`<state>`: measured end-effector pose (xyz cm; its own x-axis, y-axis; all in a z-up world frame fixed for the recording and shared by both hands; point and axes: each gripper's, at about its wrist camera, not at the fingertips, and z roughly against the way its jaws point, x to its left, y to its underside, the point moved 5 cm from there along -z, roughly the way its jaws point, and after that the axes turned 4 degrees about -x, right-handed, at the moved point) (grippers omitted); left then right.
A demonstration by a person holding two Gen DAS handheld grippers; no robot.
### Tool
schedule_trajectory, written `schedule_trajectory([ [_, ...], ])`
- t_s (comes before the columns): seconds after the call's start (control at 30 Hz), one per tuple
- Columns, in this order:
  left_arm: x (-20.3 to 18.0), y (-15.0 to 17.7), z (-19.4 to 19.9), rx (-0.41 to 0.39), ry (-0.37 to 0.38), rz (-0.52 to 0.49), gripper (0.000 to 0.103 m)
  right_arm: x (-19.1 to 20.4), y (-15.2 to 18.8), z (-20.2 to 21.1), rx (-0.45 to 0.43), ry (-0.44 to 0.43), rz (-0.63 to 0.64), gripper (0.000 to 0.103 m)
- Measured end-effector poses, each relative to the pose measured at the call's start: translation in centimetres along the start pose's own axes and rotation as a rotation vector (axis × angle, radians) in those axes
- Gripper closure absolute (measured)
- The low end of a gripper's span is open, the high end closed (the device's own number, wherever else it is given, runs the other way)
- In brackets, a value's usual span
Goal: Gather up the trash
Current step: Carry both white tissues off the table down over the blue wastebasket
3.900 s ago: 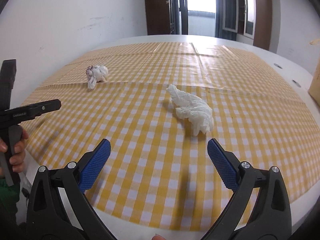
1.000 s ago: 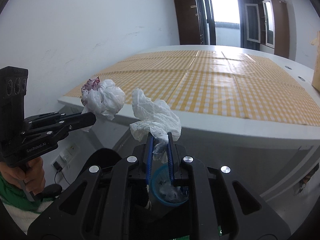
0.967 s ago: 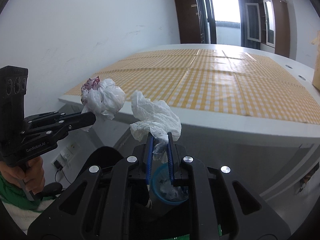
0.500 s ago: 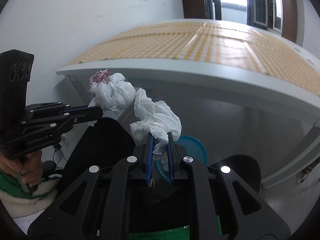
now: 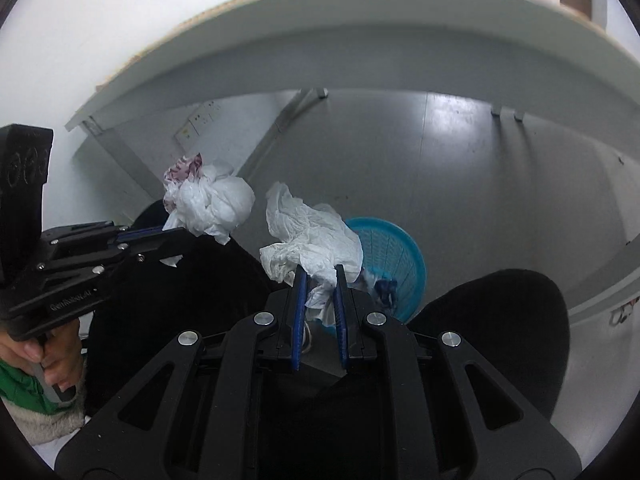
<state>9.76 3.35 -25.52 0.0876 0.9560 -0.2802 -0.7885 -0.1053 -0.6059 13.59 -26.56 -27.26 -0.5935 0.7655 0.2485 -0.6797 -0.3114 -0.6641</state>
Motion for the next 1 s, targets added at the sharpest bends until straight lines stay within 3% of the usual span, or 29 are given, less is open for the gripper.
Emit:
schedule_trajectory([
  [0.4, 2.8, 0.2, -7.9, 0.134, -0.042, 0.073, 0.097, -3.0, 1.0, -8.8, 0.160, 0.026, -0.077, 0.091],
  [0.73, 4.8, -0.1, -13.4, 0.222, -0.023, 0.187, 0.097, -5.8, 1.2, -15.4, 0.274, 0.048, -0.162, 0.091],
  [0.9, 5.6, 0.2, -15.6, 0.260, 0.028, 0.302, 0.097, -7.4, 0.4, -19.3, 0.326, 0.061, -0.187, 0.091],
  [1.0, 6.1, 0.2, -17.3, 0.289, 0.000, 0.308, 0.097, -8.1, 0.1, -21.3, 0.353, 0.080, -0.189, 0.091],
])
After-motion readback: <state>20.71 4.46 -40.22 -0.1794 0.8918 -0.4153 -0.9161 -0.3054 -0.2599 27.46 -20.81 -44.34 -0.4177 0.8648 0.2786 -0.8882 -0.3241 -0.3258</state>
